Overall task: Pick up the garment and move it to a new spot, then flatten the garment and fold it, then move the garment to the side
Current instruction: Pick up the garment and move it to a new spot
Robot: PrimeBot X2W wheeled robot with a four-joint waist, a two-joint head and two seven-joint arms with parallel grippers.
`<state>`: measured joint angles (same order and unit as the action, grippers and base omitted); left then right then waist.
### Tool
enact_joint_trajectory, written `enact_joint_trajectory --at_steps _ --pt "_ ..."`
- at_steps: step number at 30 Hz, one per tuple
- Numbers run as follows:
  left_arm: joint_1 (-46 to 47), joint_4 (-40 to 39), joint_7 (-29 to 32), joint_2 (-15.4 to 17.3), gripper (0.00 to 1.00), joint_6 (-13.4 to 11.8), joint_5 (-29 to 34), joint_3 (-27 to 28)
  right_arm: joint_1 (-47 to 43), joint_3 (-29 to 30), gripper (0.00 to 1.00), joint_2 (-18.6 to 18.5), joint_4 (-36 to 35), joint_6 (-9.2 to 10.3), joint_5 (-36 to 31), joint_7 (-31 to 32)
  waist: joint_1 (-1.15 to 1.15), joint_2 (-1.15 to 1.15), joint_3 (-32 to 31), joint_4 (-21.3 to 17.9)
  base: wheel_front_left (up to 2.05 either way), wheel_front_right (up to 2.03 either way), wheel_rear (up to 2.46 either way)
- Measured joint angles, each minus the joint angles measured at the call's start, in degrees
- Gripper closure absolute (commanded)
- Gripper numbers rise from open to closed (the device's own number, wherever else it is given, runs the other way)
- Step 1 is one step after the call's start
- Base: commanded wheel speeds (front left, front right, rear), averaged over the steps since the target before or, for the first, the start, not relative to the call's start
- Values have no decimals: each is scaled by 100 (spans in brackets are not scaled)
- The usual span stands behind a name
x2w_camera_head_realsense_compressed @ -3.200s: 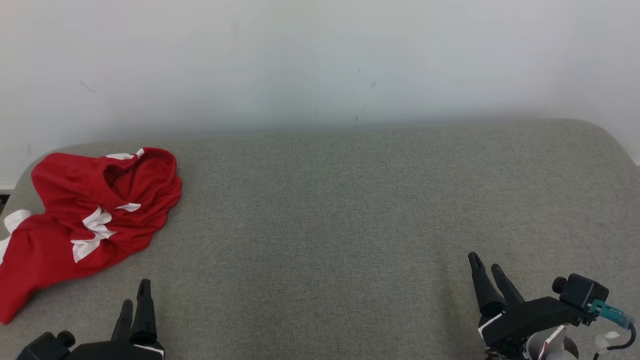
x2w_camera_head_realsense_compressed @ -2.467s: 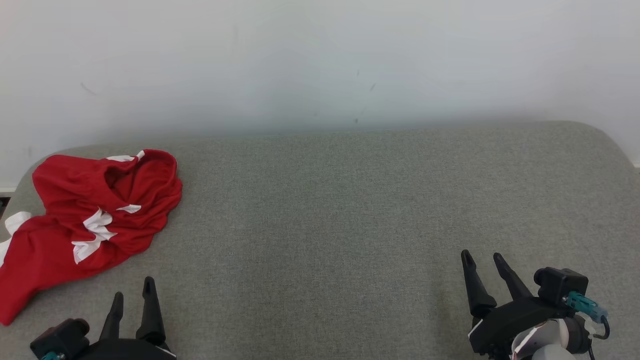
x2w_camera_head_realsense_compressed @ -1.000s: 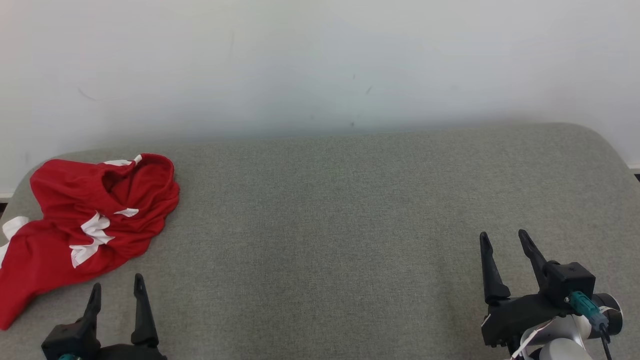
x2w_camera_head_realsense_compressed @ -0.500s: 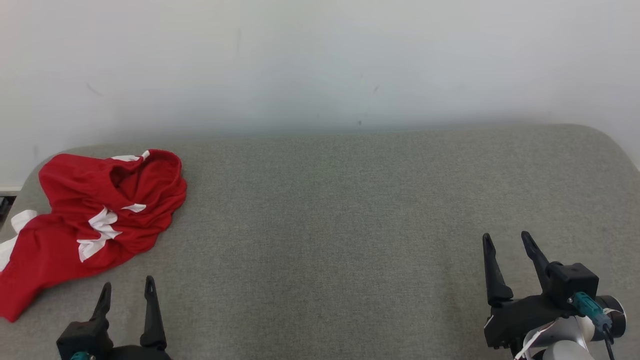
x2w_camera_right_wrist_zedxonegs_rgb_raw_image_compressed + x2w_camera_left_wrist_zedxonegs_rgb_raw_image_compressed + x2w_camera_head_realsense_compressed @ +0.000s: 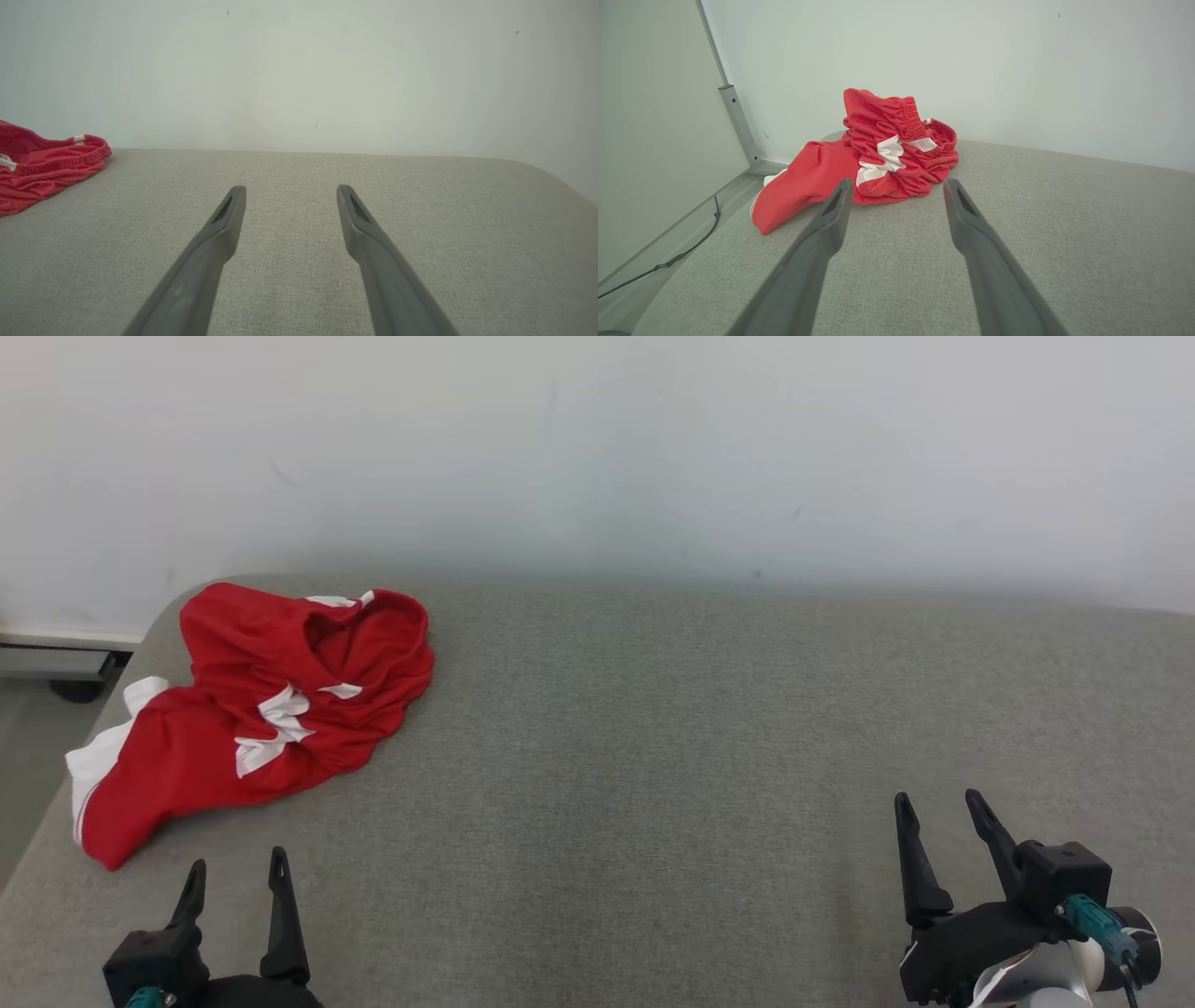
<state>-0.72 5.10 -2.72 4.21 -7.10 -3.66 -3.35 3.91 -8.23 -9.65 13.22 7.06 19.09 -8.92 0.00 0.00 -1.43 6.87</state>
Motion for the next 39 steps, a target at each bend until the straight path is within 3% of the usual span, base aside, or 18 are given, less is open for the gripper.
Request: enact_joint_trajectory --at_steps 30,39 --pt "-172 -198 177 0 0 -1 -8 341 34 -368 0 249 135 -211 107 89 -1 0 -156 2033 0 0 0" --pt "-268 -275 201 -22 0 -1 -8 447 222 -438 0 269 250 -263 105 134 0 0 -147 2144 0 0 0"
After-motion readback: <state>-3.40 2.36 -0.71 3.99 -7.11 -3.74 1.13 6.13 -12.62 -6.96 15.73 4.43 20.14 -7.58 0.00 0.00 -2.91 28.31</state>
